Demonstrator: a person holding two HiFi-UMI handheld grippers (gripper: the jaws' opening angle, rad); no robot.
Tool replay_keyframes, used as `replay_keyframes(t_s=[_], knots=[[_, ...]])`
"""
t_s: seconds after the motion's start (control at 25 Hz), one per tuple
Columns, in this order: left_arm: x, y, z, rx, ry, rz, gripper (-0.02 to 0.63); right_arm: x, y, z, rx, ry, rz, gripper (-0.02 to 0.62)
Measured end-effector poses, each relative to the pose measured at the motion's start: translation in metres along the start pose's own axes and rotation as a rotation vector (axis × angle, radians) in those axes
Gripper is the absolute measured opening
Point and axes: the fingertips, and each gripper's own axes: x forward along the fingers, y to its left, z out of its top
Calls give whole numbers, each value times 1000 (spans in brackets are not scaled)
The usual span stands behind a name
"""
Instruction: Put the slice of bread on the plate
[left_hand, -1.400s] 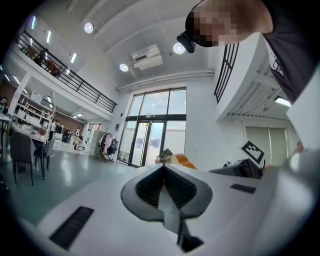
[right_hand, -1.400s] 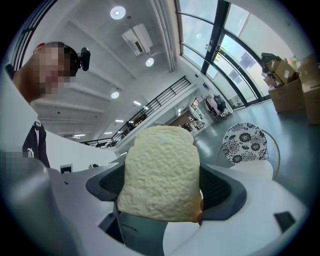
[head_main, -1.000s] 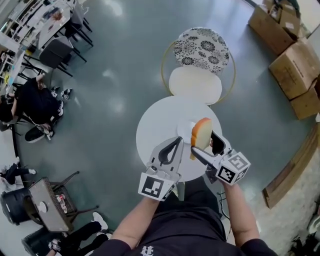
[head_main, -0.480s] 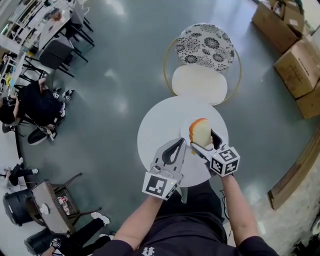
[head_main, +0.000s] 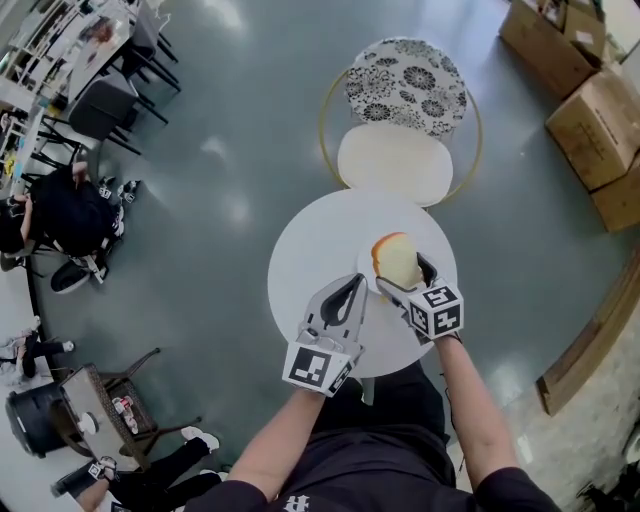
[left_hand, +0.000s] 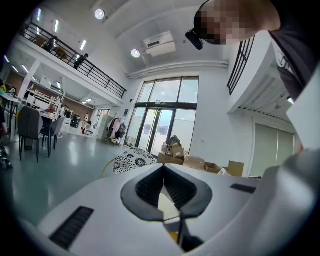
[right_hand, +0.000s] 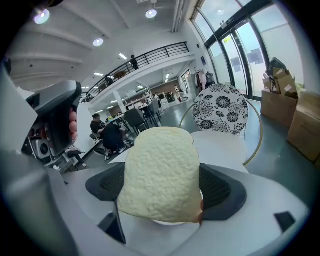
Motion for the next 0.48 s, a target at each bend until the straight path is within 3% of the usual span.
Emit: replay_keyframes(t_s=[0.48], knots=[[-4,9,-5,12,11,27,6,29,-9,-16,-114,125,-91,466]])
